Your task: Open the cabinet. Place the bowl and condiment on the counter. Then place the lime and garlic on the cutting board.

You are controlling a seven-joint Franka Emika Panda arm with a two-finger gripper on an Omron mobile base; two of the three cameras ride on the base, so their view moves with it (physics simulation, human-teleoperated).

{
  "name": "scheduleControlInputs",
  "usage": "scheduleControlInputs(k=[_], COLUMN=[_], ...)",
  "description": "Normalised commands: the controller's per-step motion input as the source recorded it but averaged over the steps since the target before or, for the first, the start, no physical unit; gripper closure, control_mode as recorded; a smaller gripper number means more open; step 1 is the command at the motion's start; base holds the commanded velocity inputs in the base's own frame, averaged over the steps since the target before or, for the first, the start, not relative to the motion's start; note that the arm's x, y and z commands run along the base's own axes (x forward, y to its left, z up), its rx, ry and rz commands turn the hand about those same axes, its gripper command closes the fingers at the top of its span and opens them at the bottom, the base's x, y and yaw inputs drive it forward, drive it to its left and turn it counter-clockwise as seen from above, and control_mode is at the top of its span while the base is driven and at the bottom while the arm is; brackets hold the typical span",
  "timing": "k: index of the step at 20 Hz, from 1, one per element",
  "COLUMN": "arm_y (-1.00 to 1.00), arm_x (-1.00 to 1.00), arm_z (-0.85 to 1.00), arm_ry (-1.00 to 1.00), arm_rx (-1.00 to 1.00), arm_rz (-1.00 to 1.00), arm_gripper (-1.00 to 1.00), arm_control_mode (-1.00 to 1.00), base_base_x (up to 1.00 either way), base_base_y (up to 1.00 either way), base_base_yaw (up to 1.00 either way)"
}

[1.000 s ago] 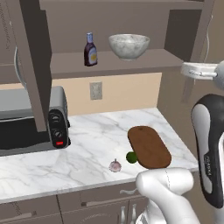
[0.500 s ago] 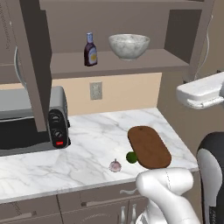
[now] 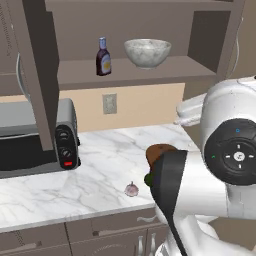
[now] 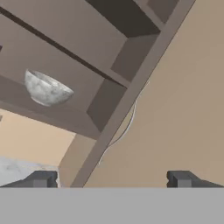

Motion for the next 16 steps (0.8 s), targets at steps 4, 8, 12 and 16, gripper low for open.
scheduleControlInputs(k=[4,8,12,16], arm_y=[-0.20,-0.25,-0.07,0.00], arm_x=[0.53,0.19,0.00,0.06], arm_z=[-0.16,-0.15,-0.06,-0.03], arm_ry=[0.00,0.01,0.01,0.03], arm_rx=[-0.12,-0.02,-0.01,-0.08], arm_rz=[-0.23,-0.07,0.00,0.00], arm_gripper=[-1.00,-1.00,-1.00,-1.00], arm_control_mode=[-1.00,-1.00,-1.00,-1.00], base_base_x=[0.00,0.00,0.00,0.00], base_base_y=[0.00,0.00,0.00,0.00], base_base_yaw=[0.00,0.00,0.00,0.00])
